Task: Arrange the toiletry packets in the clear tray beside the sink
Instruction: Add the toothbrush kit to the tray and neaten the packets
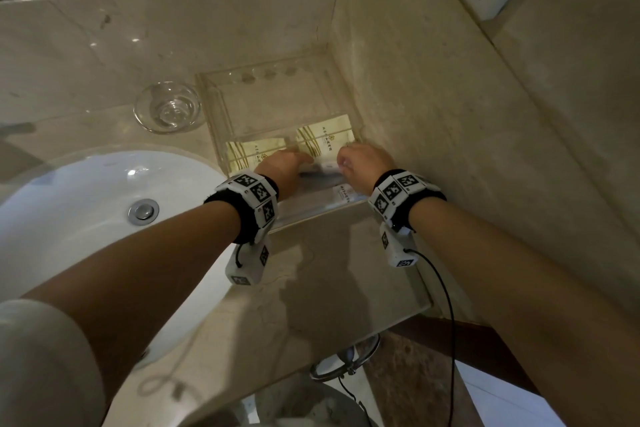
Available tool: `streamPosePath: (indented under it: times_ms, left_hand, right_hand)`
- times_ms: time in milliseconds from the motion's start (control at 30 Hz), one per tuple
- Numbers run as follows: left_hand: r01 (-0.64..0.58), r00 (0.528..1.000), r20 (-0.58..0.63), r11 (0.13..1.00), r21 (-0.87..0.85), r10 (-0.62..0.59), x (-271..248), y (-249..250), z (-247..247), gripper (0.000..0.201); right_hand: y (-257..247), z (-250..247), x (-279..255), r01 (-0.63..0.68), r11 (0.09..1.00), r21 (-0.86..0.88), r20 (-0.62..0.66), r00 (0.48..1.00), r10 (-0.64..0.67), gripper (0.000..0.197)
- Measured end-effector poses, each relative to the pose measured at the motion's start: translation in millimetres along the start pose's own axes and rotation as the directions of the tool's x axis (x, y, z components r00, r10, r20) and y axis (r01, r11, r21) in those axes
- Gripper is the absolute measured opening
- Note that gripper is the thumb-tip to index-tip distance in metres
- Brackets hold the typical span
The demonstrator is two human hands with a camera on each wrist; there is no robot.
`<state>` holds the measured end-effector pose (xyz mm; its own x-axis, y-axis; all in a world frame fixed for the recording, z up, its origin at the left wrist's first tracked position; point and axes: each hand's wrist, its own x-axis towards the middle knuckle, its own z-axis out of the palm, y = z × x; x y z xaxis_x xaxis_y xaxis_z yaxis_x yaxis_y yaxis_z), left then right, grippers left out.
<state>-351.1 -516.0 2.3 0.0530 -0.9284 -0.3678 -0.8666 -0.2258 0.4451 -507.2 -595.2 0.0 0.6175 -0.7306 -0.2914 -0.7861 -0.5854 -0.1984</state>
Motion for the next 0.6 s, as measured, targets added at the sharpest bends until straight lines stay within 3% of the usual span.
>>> streamPosePath:
  times_ms: [67,200,400,500,600]
  left_hand:
    - [-0.021,1.000,0.017,1.000,0.007,0.021,-1,0,0,0.035]
    - [-0.020,0.997,0.076,0.998,0.058,0.016,1,-1,0,0.035]
    - [0.029,0.995,0.094,0.995,0.090,-0.038,4,3,-3,0.034]
    - [0.161,0.986,0.047,0.987,-0.022,-0.160,7,7,-4,0.032]
    - [0.234,0.972,0.040,0.952,-0.197,-0.230,8,8,0,0.028]
  right_hand:
    - [-1,1,-1,0.025,0.999,0.044,-0.039,0.999,-0.023,0.026]
    - [-3,0,1,0.029,0.998,0.061,0.096,0.995,-0.035,0.030]
    - [-4,-5,2,-0.039,0.998,0.051,0.143,0.989,0.031,0.025]
    - [-4,-6,2,-0.025,0.999,0.036,0.096,0.995,0.022,0.024]
    - [-5,-7,5,-0.010,0.998,0.058,-0.057,0.998,0.013,0.024]
